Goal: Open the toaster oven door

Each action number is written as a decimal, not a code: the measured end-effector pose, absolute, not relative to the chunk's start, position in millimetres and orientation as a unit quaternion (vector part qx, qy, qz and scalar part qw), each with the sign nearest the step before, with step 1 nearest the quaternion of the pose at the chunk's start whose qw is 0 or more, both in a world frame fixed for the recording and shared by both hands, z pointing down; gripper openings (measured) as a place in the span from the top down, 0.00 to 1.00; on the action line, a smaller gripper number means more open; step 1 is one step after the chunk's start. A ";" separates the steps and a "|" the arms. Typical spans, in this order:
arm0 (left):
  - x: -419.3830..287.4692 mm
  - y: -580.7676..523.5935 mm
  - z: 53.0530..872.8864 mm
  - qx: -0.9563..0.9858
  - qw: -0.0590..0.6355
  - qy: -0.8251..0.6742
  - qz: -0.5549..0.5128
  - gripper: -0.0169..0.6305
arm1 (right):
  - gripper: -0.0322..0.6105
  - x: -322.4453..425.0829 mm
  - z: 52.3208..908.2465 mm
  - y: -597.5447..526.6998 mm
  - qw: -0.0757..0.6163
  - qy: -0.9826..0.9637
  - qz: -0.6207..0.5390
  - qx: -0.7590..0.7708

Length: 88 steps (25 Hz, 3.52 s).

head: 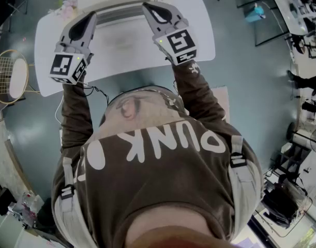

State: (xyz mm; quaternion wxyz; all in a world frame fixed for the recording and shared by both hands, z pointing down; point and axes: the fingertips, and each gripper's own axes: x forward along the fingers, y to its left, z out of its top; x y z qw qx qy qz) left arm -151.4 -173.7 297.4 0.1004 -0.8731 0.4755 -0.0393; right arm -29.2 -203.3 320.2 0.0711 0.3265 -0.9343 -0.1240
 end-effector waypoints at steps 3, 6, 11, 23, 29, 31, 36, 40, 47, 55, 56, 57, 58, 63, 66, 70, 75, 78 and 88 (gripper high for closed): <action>-154.8 -176.1 296.6 -0.873 0.099 0.476 -0.038 0.97 | 0.94 -32.5 319.2 -205.9 0.071 -0.934 -0.123 0.327; -155.6 -177.0 296.7 -0.873 0.099 0.476 -0.039 0.97 | 0.94 -33.0 319.2 -207.0 0.071 -0.934 -0.123 0.327; -156.0 -177.7 297.2 -0.873 0.098 0.476 -0.038 0.97 | 0.94 -33.6 320.1 -208.1 0.073 -0.934 -0.123 0.329; -154.9 -176.1 298.3 -0.873 0.099 0.475 -0.039 0.97 | 0.93 -27.4 325.3 -215.5 0.072 -0.930 -0.105 0.346; -153.8 -175.7 298.3 -0.874 0.098 0.475 -0.037 0.97 | 0.77 -28.3 331.4 -219.8 0.083 -0.929 -0.100 0.346; -155.0 -175.8 298.5 -0.874 0.097 0.475 -0.038 0.97 | 0.75 -28.2 334.9 -223.4 0.089 -0.927 -0.098 0.352; -159.0 -178.5 299.2 -0.874 0.095 0.475 -0.038 0.97 | 0.66 -22.0 351.2 -245.5 0.109 -0.917 -0.077 0.377; -159.6 -180.4 300.4 -0.875 0.092 0.475 -0.038 0.97 | 0.59 -7.8 380.1 -279.0 0.134 -0.899 -0.026 0.417; -167.2 -185.5 304.4 -0.875 0.085 0.474 -0.038 0.97 | 0.57 -1.4 432.3 -336.1 0.166 -0.867 0.072 0.465; -182.1 -188.3 309.1 -0.873 0.078 0.480 -0.039 0.97 | 0.63 2.9 479.6 -369.5 0.217 -0.828 0.137 0.499; -183.7 -188.5 309.6 -0.873 0.078 0.481 -0.039 0.97 | 0.63 3.1 481.6 -369.6 0.219 -0.824 0.146 0.501; -184.9 -188.5 309.8 -0.872 0.077 0.481 -0.040 0.97 | 0.64 3.0 482.4 -370.1 0.218 -0.823 0.153 0.502; -185.8 -188.2 309.8 -0.872 0.077 0.482 -0.039 0.97 | 0.66 2.5 482.6 -371.1 0.217 -0.822 0.157 0.502; -190.3 -186.9 310.8 -0.871 0.073 0.485 -0.037 0.97 | 0.79 -1.8 487.1 -376.5 0.221 -0.814 0.177 0.508; -192.2 -185.9 310.1 -0.870 0.075 0.487 -0.036 0.97 | 0.79 -0.3 487.5 -376.0 0.221 -0.811 0.180 0.511; -197.1 -186.3 310.9 -0.869 0.069 0.488 -0.033 0.97 | 0.79 -4.3 487.7 -376.0 0.224 -0.814 0.177 0.506; -190.0 -184.7 311.5 -0.871 0.070 0.485 -0.031 0.97 | 0.79 0.3 490.0 -365.4 0.224 -0.816 0.176 0.503; -186.4 -185.1 313.6 -0.873 0.066 0.482 -0.030 0.97 | 0.79 1.4 492.1 -358.1 0.221 -0.817 0.175 0.503; -175.4 -179.4 319.8 -0.877 0.064 0.475 -0.034 0.97 | 0.79 5.9 499.7 -330.5 0.212 -0.824 0.146 0.505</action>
